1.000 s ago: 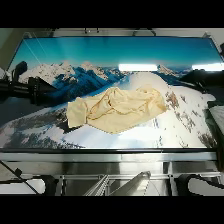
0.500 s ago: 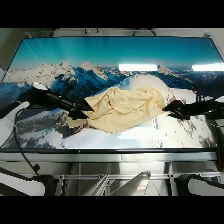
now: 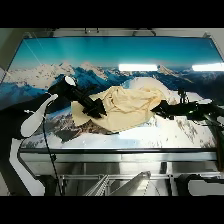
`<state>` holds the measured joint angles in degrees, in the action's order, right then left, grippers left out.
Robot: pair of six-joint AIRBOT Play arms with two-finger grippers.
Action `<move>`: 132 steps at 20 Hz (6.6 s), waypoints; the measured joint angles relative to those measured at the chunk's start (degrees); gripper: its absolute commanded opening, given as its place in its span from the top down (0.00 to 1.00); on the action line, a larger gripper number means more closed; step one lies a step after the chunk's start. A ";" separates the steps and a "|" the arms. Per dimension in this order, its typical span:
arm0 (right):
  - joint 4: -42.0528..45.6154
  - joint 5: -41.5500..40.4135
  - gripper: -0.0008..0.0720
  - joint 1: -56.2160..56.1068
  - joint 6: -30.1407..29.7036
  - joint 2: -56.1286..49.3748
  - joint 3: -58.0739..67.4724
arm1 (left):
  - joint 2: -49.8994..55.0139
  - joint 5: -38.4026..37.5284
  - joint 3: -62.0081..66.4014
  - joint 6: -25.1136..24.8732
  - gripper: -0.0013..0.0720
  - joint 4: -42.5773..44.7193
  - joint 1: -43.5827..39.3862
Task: Fold the shirts.
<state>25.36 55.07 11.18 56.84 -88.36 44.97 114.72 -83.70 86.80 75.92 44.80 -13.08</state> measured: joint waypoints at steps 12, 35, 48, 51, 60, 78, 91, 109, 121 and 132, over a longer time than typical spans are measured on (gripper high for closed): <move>-3.41 -2.05 0.97 -0.50 -2.56 -0.90 1.16 | 0.85 -8.17 17.97 2.10 0.59 4.28 -0.59; -3.58 -0.33 0.97 -0.50 -4.61 -0.90 1.20 | 5.66 -3.67 21.05 2.10 0.99 16.28 -8.22; 3.10 19.71 0.97 12.79 3.91 11.85 25.79 | -17.33 -12.57 26.16 2.34 0.96 -2.84 9.11; 0.96 21.42 0.97 13.86 5.16 18.32 34.29 | -25.68 -12.59 25.75 1.84 0.96 -12.98 17.44; -0.31 13.44 0.97 14.47 2.91 37.33 46.51 | -46.62 -13.88 25.51 -0.96 0.96 -22.86 33.86; 17.09 18.78 0.40 -1.42 11.19 -9.09 45.92 | -13.62 -8.98 0.39 -7.56 0.01 -4.85 33.03; 18.18 21.18 0.40 4.85 6.95 0.52 8.09 | -5.11 -18.71 -11.34 -9.27 0.02 -3.32 41.51; 4.04 -3.91 0.97 -10.67 4.15 2.12 -4.81 | -5.11 -3.76 -15.08 -10.10 0.94 -5.18 35.58; -2.16 20.76 0.97 8.48 3.06 28.13 9.86 | -26.32 -14.64 -15.10 -15.91 0.96 -25.29 34.12; -25.66 15.19 0.97 36.98 0.90 47.91 45.24 | -58.66 -16.63 7.04 -19.17 0.95 -74.10 62.10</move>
<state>-0.30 70.26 48.16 57.74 -40.45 90.21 56.05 -100.33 93.84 56.75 -29.30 49.01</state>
